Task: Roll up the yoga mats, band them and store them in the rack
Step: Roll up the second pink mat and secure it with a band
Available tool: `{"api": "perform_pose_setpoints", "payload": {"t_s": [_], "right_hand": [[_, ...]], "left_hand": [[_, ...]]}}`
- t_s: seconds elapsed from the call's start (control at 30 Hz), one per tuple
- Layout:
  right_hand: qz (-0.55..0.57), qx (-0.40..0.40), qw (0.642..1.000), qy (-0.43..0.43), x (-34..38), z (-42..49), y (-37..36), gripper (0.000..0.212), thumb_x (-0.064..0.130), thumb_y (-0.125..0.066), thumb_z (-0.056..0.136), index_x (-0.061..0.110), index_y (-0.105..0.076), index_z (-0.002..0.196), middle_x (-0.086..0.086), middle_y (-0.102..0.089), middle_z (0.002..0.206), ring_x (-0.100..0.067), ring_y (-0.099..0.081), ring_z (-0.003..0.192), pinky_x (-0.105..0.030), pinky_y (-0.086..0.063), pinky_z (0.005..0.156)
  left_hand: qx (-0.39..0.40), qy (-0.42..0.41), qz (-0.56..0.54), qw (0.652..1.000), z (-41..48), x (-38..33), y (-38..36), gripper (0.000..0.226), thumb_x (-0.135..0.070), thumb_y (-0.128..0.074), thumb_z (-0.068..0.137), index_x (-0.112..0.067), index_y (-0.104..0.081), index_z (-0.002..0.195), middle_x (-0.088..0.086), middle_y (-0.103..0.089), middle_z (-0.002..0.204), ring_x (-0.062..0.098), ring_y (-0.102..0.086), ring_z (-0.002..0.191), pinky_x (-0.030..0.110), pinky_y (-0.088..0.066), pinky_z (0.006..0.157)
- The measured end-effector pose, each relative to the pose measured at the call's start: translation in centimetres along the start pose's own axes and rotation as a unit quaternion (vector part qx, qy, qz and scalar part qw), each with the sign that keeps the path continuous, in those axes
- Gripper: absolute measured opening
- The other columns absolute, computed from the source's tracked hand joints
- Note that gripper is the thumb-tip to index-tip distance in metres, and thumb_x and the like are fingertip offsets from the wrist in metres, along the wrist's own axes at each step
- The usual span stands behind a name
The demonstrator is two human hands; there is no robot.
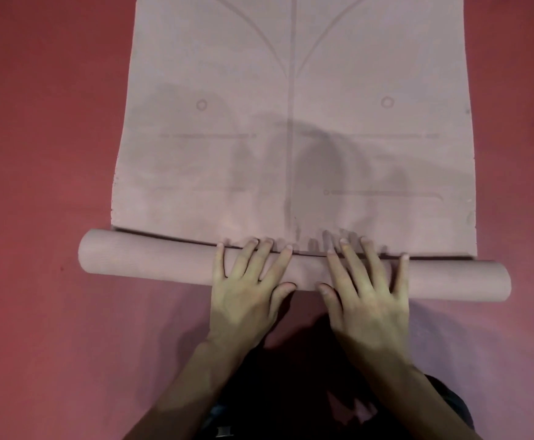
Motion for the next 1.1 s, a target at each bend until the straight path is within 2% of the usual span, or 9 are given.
{"api": "perform_pose_setpoints", "payload": {"t_s": [0.07, 0.2, 0.33, 0.4, 0.53, 0.77, 0.87, 1.0, 1.1], "right_hand": [[-0.002, 0.014, 1.000, -0.018, -0.1, -0.1, -0.3, 0.055, 0.046, -0.053, 0.101, 0.021, -0.055, 0.150, -0.008, -0.049, 0.158, -0.032, -0.038, 0.151, -0.065, -0.014, 0.125], [0.014, 0.011, 1.000, 0.003, -0.4, 0.9, -0.6, 0.053, 0.047, -0.050, 0.103, 0.021, -0.057, 0.149, -0.008, -0.050, 0.158, -0.032, -0.040, 0.151, -0.060, -0.017, 0.126], [0.031, 0.010, 0.999, 0.015, -0.8, 2.1, -0.9, 0.054, 0.047, -0.041, 0.108, 0.019, -0.054, 0.152, -0.007, -0.047, 0.160, -0.032, -0.038, 0.151, -0.060, -0.017, 0.126], [0.030, 0.020, 0.999, 0.017, -0.9, 2.4, -1.1, 0.055, 0.049, -0.037, 0.109, 0.020, -0.052, 0.153, -0.007, -0.044, 0.162, -0.032, -0.036, 0.153, -0.061, -0.016, 0.126], [0.026, 0.026, 0.999, 0.024, -0.8, 2.7, -1.3, 0.055, 0.048, -0.040, 0.107, 0.021, -0.051, 0.154, -0.006, -0.043, 0.163, -0.030, -0.036, 0.153, -0.061, -0.017, 0.125], [0.005, 0.079, 0.997, 0.025, -1.3, 3.8, -2.5, 0.059, 0.052, -0.031, 0.107, 0.025, -0.045, 0.157, -0.001, -0.041, 0.164, -0.025, -0.029, 0.156, -0.058, -0.013, 0.127], [0.020, 0.060, 0.998, 0.021, -1.2, 3.9, -1.9, 0.060, 0.052, -0.033, 0.106, 0.023, -0.045, 0.157, -0.004, -0.040, 0.165, -0.026, -0.031, 0.155, -0.059, -0.012, 0.127], [0.020, 0.013, 1.000, -0.005, -1.3, 3.1, -0.2, 0.058, 0.048, -0.047, 0.104, 0.019, -0.049, 0.153, -0.010, -0.045, 0.161, -0.035, -0.036, 0.152, -0.065, -0.008, 0.126], [0.011, 0.017, 1.000, 0.002, -1.3, 2.8, -0.4, 0.056, 0.052, -0.044, 0.104, 0.020, -0.055, 0.149, -0.009, -0.052, 0.156, -0.034, -0.041, 0.148, -0.065, -0.014, 0.124]], "left_hand": [[0.002, 0.006, -0.003, 1.000, 0.4, 0.1, 0.1, 0.054, -0.055, -0.032, 0.110, -0.027, -0.052, 0.152, 0.007, -0.058, 0.149, 0.030, -0.053, 0.140, 0.067, -0.019, 0.121], [0.007, 0.024, 0.010, 1.000, 1.0, 0.2, 0.1, 0.056, -0.056, -0.033, 0.109, -0.027, -0.051, 0.154, 0.008, -0.054, 0.153, 0.031, -0.048, 0.144, 0.069, -0.020, 0.120], [-0.004, 0.030, 0.027, 0.999, 2.1, 0.3, 0.4, 0.059, -0.057, -0.030, 0.109, -0.029, -0.041, 0.159, 0.008, -0.039, 0.165, 0.031, -0.034, 0.154, 0.071, -0.010, 0.121], [-0.020, 0.024, 0.036, 0.999, 1.7, -0.1, 0.5, 0.058, -0.057, -0.032, 0.109, -0.030, -0.038, 0.160, 0.010, -0.033, 0.167, 0.032, -0.028, 0.156, 0.074, -0.010, 0.120], [-0.014, 0.033, 0.043, 0.998, 1.0, -0.5, 0.1, 0.057, -0.058, -0.039, 0.108, -0.030, -0.043, 0.158, 0.011, -0.045, 0.161, 0.035, -0.040, 0.150, 0.076, -0.020, 0.116], [0.020, 0.039, 0.023, 0.999, 2.9, 0.4, 0.3, 0.061, -0.060, -0.038, 0.106, -0.025, -0.050, 0.154, 0.010, -0.055, 0.150, 0.036, -0.048, 0.141, 0.067, -0.029, 0.111], [0.029, 0.042, 0.029, 0.998, 2.9, 0.4, 0.2, 0.060, -0.060, -0.038, 0.106, -0.027, -0.048, 0.155, 0.011, -0.055, 0.150, 0.037, -0.049, 0.139, 0.068, -0.029, 0.111], [0.052, 0.046, 0.030, 0.997, 3.3, 0.6, -0.2, 0.061, -0.060, -0.030, 0.107, -0.028, -0.046, 0.156, 0.010, -0.054, 0.151, 0.036, -0.047, 0.140, 0.067, -0.028, 0.112], [0.060, 0.043, 0.024, 0.997, 3.6, 0.6, -0.1, 0.063, -0.062, -0.027, 0.107, -0.027, -0.047, 0.155, 0.010, -0.053, 0.152, 0.035, -0.047, 0.141, 0.067, -0.027, 0.112]]}}
Point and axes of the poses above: each hand's wrist, its own z-axis towards the middle knuckle, its own y-axis out of the back of the hand, x = y × z, the point moved 10 cm from there along z, towards the middle knuckle
